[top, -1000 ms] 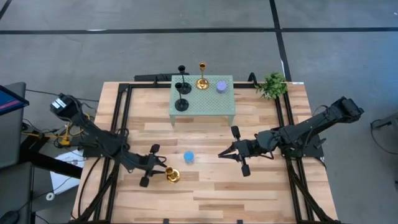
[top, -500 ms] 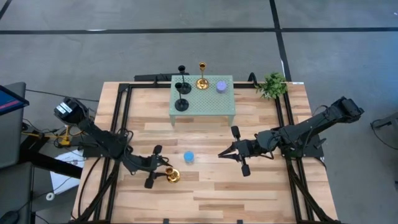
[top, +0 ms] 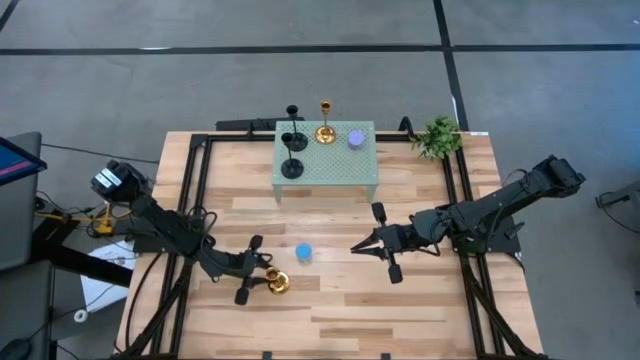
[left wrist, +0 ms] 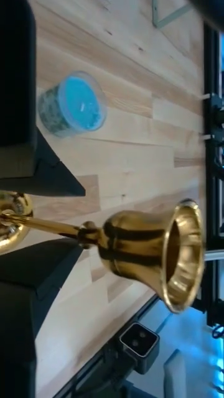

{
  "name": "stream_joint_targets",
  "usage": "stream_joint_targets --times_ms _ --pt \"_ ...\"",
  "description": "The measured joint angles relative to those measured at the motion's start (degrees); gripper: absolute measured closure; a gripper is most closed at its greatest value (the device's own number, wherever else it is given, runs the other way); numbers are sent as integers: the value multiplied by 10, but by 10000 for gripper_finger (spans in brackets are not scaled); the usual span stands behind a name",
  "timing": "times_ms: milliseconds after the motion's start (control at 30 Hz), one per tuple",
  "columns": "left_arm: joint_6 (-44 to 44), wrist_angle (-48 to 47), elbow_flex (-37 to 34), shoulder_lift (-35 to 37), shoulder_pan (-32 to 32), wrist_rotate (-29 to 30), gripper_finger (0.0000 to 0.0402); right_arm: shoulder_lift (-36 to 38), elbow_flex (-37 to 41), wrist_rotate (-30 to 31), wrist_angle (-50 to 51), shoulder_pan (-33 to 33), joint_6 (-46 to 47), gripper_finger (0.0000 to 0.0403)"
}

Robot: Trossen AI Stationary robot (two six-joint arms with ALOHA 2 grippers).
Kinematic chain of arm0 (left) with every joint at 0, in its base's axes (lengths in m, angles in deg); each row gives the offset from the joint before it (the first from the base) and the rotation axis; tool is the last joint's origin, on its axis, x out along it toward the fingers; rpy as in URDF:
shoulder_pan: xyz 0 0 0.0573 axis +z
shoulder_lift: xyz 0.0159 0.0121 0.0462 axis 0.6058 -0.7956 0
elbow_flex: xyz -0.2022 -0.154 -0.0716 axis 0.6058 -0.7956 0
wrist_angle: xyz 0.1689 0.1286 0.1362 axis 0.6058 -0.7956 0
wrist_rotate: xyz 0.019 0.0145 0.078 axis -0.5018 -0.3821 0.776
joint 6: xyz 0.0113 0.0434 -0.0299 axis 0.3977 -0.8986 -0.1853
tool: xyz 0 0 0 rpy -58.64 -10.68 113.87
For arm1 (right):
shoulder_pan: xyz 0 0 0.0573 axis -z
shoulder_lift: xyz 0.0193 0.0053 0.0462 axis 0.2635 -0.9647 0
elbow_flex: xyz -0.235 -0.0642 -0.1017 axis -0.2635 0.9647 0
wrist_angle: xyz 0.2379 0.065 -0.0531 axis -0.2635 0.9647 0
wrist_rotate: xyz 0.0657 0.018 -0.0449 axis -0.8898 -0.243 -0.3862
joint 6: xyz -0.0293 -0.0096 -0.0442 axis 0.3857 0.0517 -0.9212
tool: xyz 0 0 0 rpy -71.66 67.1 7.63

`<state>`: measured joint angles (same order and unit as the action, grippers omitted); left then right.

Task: Pick & Place candle stick holders
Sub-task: Put the golden candle holder on the shelf aligned with the golden candle holder

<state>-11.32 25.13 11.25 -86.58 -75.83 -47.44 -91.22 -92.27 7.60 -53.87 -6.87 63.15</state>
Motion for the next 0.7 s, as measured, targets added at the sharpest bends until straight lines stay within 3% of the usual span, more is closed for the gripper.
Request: stream_joint_targets --times_ms 400,600,700 --pt "-2 13 0 -3 0 0 385 0 0 0 0 0 0 390" --pt "-2 13 0 -3 0 11 373 0 0 -4 3 0 0 390" --pt "-2 15 0 -3 1 16 386 0 0 -26 16 1 0 390"
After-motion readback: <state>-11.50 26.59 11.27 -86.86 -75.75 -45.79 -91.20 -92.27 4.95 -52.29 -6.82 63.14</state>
